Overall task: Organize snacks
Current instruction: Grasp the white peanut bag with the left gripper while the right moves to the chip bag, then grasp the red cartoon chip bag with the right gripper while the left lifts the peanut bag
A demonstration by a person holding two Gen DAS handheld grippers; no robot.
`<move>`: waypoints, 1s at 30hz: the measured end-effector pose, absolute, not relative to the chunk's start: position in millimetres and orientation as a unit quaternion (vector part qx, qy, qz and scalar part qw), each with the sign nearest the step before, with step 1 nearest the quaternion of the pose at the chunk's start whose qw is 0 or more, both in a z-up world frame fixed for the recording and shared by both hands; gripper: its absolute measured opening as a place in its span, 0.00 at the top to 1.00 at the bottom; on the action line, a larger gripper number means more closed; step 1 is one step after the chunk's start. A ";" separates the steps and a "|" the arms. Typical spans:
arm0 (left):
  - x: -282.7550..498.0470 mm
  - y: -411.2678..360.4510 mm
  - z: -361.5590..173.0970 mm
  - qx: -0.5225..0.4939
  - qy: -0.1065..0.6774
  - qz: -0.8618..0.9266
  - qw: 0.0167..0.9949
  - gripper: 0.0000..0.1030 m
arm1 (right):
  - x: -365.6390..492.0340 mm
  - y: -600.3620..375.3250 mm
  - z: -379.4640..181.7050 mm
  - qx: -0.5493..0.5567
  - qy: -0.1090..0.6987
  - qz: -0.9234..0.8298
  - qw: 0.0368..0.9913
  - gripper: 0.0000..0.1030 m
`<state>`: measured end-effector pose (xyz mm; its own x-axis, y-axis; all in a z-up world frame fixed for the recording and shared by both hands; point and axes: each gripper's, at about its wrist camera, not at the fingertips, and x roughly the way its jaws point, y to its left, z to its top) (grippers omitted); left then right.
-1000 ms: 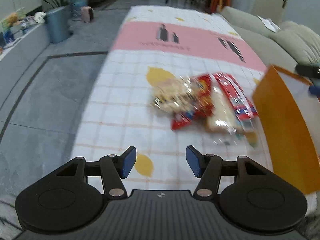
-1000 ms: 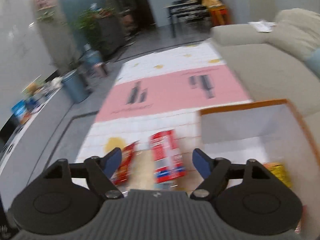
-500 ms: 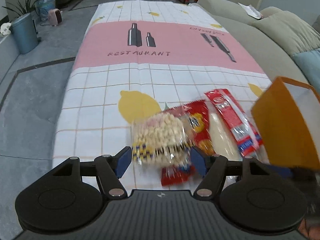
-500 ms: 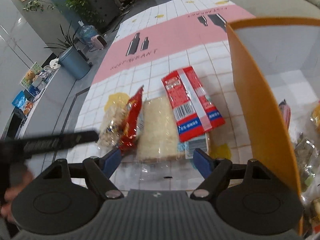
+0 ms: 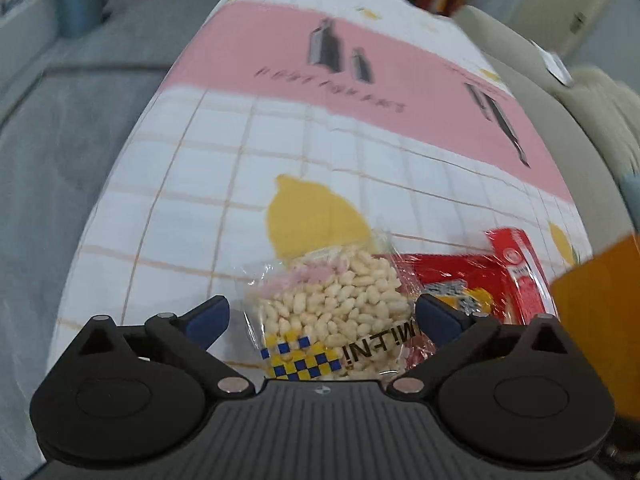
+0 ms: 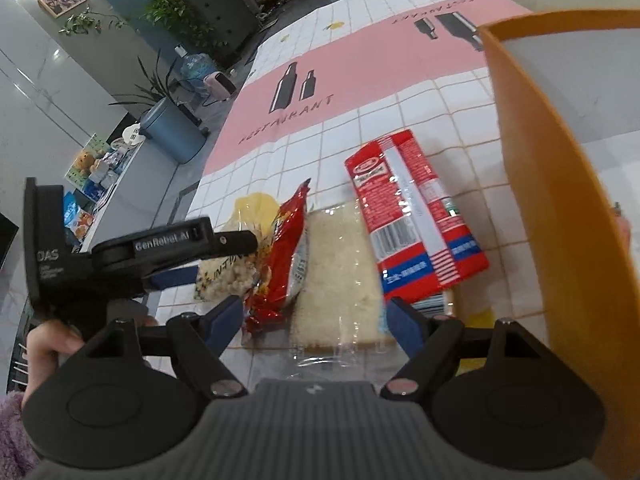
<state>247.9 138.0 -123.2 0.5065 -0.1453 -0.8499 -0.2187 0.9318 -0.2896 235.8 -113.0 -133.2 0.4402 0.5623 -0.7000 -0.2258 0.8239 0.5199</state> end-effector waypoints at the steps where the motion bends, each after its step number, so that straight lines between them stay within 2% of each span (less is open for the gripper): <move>1: 247.8 141.7 -123.3 -0.192 0.492 0.019 0.849 0.00 | 235.8 -111.5 -133.9 0.179 0.471 0.240 0.830 0.25; 6: 243.4 137.6 -122.6 -0.182 0.476 0.022 0.860 0.00 | 235.4 -107.2 -134.8 0.201 0.464 0.242 0.828 0.25; 8: 242.9 138.0 -121.2 -0.185 0.477 0.032 0.859 0.04 | 232.6 -105.5 -133.1 0.203 0.460 0.242 0.830 0.26; 17: 229.4 146.4 -106.2 -0.206 0.474 0.001 0.856 0.06 | 230.4 -80.2 -124.8 0.160 0.445 0.264 0.840 0.26; 27: 201.5 173.8 -76.6 -0.191 0.437 0.020 0.879 0.06 | 242.3 -17.8 -129.1 0.004 0.444 0.202 0.873 0.28; 30: 196.6 184.4 -71.0 -0.194 0.429 0.027 0.882 0.06 | 241.8 -3.3 -132.6 -0.013 0.452 0.177 0.874 0.26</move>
